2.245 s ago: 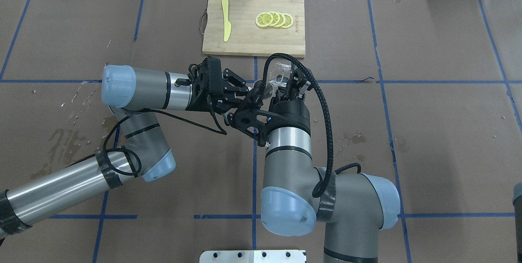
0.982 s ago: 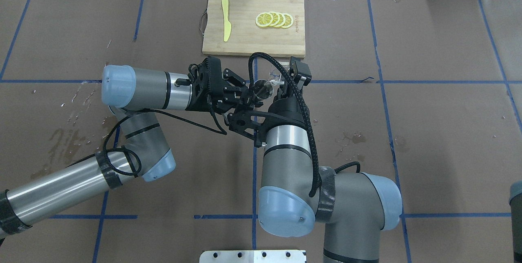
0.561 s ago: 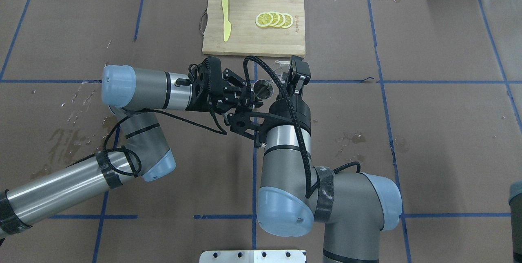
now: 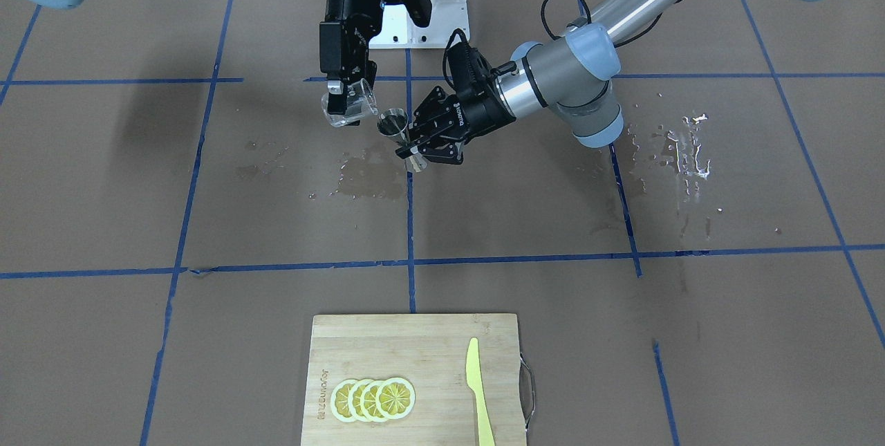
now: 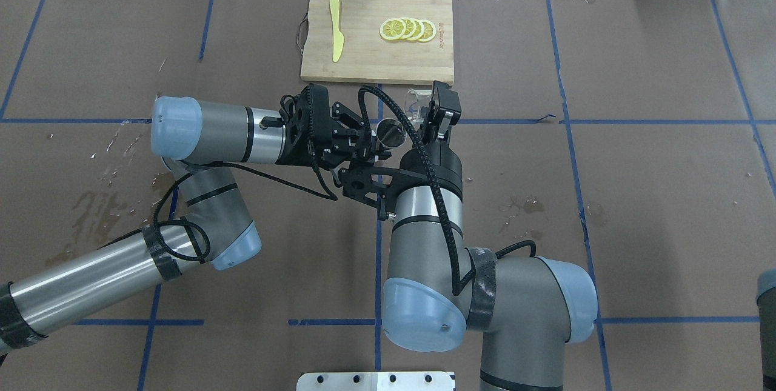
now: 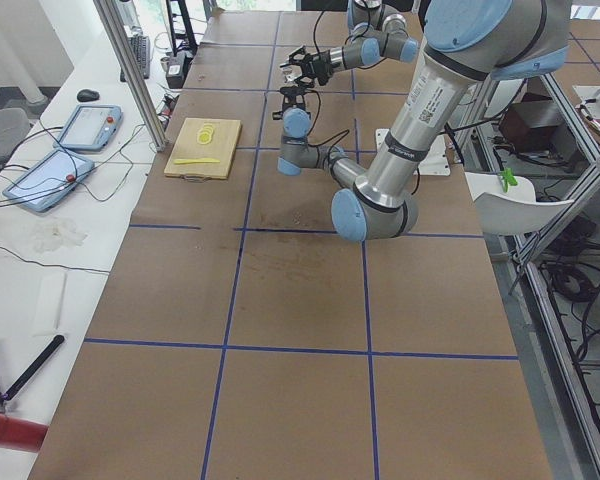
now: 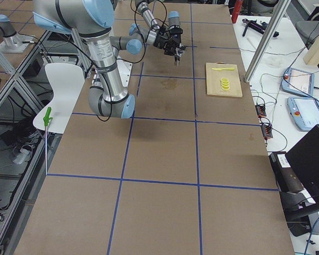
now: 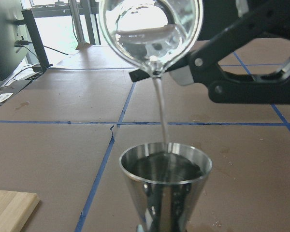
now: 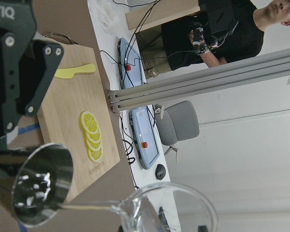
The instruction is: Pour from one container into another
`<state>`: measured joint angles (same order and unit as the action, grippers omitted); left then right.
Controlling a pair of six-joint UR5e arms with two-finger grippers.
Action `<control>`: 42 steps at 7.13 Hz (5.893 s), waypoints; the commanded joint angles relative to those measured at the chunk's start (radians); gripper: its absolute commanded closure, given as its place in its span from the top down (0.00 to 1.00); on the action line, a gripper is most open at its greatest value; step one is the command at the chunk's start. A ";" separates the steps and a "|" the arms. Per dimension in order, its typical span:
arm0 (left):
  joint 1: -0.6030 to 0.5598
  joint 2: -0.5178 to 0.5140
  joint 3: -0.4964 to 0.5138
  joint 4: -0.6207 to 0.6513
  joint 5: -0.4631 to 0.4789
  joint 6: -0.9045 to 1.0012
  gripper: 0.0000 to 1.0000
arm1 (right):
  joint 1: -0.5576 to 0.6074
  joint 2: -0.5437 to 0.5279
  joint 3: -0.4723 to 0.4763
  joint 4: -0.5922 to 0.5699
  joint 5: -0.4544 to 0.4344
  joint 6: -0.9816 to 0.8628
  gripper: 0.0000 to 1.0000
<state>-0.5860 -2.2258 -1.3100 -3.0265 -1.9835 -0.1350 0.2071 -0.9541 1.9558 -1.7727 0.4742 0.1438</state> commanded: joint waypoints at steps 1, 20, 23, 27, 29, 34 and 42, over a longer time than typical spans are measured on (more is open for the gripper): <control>0.000 0.000 0.000 0.000 0.000 0.000 0.00 | 0.000 0.000 0.000 -0.001 -0.002 -0.020 0.00; -0.107 0.165 -0.061 -0.192 -0.079 -0.097 0.00 | 0.075 -0.161 0.032 0.596 0.167 0.433 0.00; -0.161 0.279 -0.071 -0.319 -0.124 -0.171 0.00 | 0.097 -0.161 0.026 0.596 0.167 0.431 0.00; -0.212 0.423 -0.074 -0.518 -0.124 -0.291 0.00 | 0.097 -0.161 0.025 0.596 0.167 0.430 0.00; -0.212 0.570 -0.154 -0.569 -0.117 -0.299 0.00 | 0.095 -0.161 0.025 0.596 0.167 0.430 0.00; -0.184 0.742 -0.170 -0.722 0.104 -0.463 0.00 | 0.092 -0.161 0.026 0.596 0.167 0.428 0.00; 0.158 0.798 -0.150 -0.724 0.618 -0.462 0.00 | 0.092 -0.163 0.023 0.596 0.166 0.427 0.00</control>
<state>-0.4641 -1.4376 -1.4693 -3.7505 -1.4425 -0.5973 0.2991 -1.1167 1.9803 -1.1766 0.6401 0.5706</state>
